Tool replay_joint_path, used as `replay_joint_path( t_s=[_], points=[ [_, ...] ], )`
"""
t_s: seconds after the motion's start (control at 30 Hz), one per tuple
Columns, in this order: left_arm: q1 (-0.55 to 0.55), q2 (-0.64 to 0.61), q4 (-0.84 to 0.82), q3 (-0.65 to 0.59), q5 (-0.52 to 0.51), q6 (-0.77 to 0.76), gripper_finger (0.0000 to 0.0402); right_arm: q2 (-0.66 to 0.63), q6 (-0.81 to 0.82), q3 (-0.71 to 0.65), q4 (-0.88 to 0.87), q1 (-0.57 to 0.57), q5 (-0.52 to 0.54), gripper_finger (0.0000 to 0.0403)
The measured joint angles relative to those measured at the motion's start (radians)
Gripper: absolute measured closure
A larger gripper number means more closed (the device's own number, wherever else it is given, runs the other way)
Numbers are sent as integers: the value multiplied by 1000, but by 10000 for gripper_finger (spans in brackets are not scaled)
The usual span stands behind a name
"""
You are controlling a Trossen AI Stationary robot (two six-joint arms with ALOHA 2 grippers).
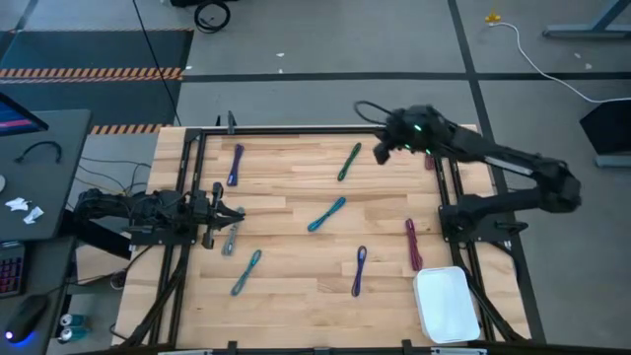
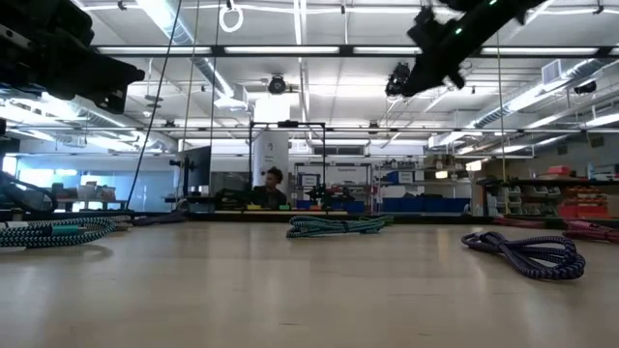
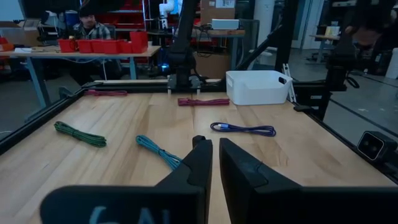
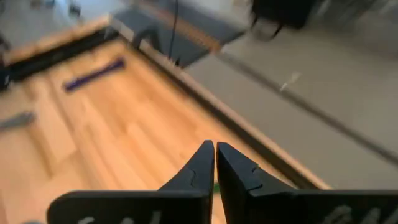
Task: Pick and place USB-C Cables
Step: Put the green charger cable into the white bin
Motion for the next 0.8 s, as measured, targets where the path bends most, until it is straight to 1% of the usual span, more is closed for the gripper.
replay_joint_path(
  t_s=[0.1,0.27,0.4,0.53,0.67,0.8],
  points=[
    [0,0,0,0,0,0,366,127,-61,66,-22,-64,-102,358],
    [0,0,0,0,0,0,371,329,-191,154,-50,-130,-184,302],
    [0,0,0,0,0,0,370,463,-325,197,-54,-150,-194,252],
    [0,0,0,0,0,0,365,569,-521,223,-68,-151,-195,214],
    [0,0,0,0,0,0,363,652,-731,226,-72,-135,-195,197],
    [0,0,0,0,0,0,368,713,-840,226,-67,-121,-196,194]
  ],
)
